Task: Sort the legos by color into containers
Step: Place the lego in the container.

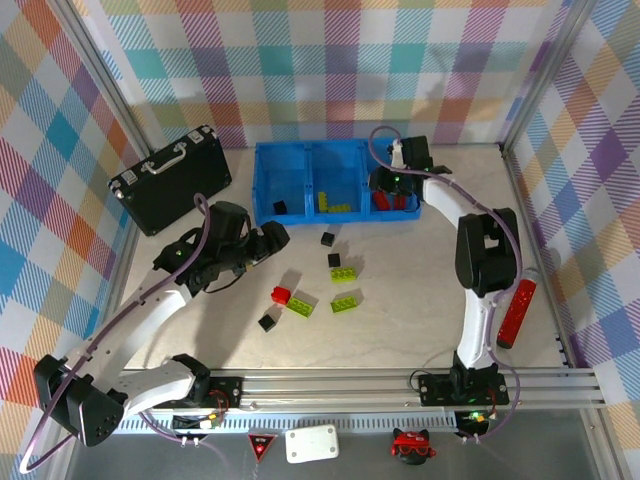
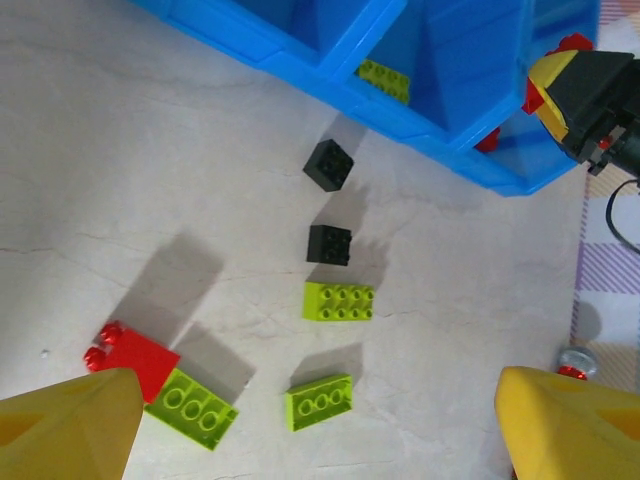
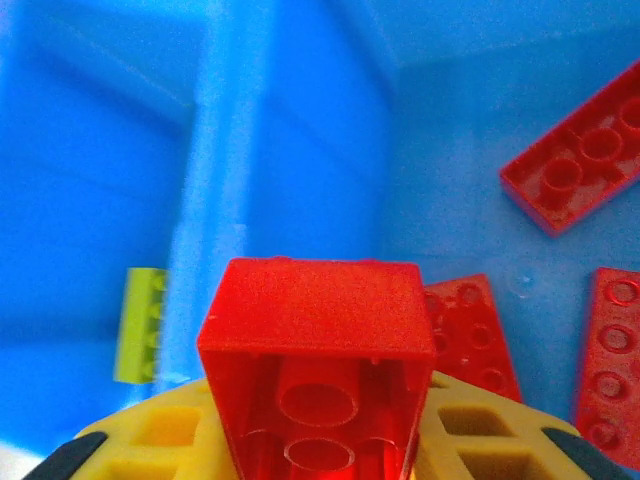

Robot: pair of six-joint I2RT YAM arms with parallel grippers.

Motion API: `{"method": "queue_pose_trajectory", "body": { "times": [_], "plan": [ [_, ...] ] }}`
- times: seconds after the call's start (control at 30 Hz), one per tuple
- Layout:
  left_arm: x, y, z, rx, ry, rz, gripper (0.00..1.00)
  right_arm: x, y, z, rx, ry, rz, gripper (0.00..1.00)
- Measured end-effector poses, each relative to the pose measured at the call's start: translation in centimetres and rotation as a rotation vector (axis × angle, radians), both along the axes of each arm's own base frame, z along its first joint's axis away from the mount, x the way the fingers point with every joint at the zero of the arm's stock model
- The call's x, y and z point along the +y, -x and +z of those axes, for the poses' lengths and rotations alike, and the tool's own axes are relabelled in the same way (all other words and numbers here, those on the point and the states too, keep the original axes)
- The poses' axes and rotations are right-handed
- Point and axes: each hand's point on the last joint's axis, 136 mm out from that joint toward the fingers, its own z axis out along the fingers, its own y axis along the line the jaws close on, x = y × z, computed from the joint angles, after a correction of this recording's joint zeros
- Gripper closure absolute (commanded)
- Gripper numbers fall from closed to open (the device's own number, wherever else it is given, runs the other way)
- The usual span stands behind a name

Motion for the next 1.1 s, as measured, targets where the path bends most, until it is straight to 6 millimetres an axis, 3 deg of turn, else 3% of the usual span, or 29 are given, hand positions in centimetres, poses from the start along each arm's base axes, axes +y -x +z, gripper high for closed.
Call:
{"method": "queue_pose_trajectory", "body": {
  "times": [0.4, 0.67, 0.9, 1.1],
  "plan": [
    [0.9, 0.8, -0.3, 0.010, -0.036, 0.006, 0.09, -3.2, -2.1, -4.3, 0.060, 0.279, -0.005, 0.64],
    [1.0, 0.8, -0.3, 0.006, -0.045, 0.006, 0.09, -4.3, -2.3, -5.7, 0.084, 0.357, -0.010, 0.45],
    [1.1, 0.8, -0.6, 0.012, -0.061, 0.000, 0.09, -5.0, -1.8, -4.5, 0.073, 0.386, -0.031, 0.41],
    [0.9, 0.4, -2.0, 0.045, -0.099, -0.022, 0.13, -5.5, 0.5, 0.6, 0.009, 0.365, -0.049, 0.41]
  ]
}}
